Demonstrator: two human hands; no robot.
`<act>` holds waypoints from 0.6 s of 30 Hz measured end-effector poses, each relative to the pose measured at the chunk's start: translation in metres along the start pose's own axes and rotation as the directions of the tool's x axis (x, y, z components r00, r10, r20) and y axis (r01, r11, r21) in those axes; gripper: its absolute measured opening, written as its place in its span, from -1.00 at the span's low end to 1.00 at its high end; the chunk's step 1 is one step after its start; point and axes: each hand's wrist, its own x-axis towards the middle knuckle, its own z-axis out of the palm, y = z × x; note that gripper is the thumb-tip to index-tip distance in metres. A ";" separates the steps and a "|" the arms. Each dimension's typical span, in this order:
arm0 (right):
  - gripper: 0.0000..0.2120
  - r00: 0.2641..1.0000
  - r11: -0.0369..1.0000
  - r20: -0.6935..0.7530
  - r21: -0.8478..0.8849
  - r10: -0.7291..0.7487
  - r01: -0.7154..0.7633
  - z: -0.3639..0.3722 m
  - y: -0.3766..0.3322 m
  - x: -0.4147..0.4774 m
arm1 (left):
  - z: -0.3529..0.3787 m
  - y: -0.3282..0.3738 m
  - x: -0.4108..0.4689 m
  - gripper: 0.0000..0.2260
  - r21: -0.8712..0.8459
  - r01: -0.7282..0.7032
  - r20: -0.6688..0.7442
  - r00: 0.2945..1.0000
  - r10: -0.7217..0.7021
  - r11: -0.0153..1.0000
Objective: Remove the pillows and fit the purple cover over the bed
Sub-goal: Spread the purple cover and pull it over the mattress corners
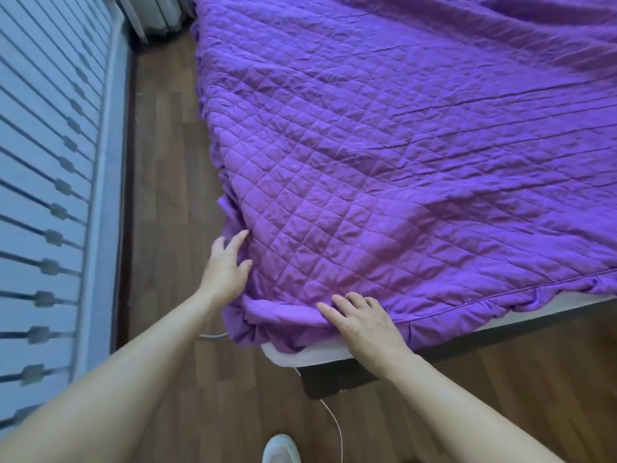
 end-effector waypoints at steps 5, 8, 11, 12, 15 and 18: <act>-0.66 0.999 0.993 -0.047 0.118 0.017 -0.011 -0.002 -0.007 -0.009 | 0.007 -0.004 -0.013 -0.40 -0.077 0.082 -0.111 0.990 -0.090 0.994; -0.66 0.998 0.992 -0.036 0.115 -0.050 0.054 -0.005 -0.012 -0.022 | 0.004 -0.011 -0.038 -0.40 -0.067 0.104 -0.273 0.955 -0.119 0.992; -0.65 0.999 0.993 0.028 0.107 -0.045 0.042 -0.003 -0.013 -0.023 | 0.015 -0.015 -0.050 -0.41 -0.025 0.238 -0.178 0.955 -0.239 0.971; -0.64 0.998 0.994 0.041 0.100 -0.043 0.039 -0.003 -0.013 -0.022 | 0.017 -0.014 -0.048 -0.41 -0.003 0.285 -0.125 0.951 -0.283 0.959; -0.53 0.998 0.993 0.022 0.102 0.052 -0.054 -0.004 -0.007 -0.020 | 0.018 -0.001 -0.044 -0.46 0.197 0.265 -0.156 0.959 -0.236 0.944; -0.35 0.985 0.984 0.051 0.070 0.162 -0.165 -0.003 0.000 -0.027 | 0.029 -0.002 -0.058 -0.63 0.316 -0.218 -0.228 0.927 0.297 0.923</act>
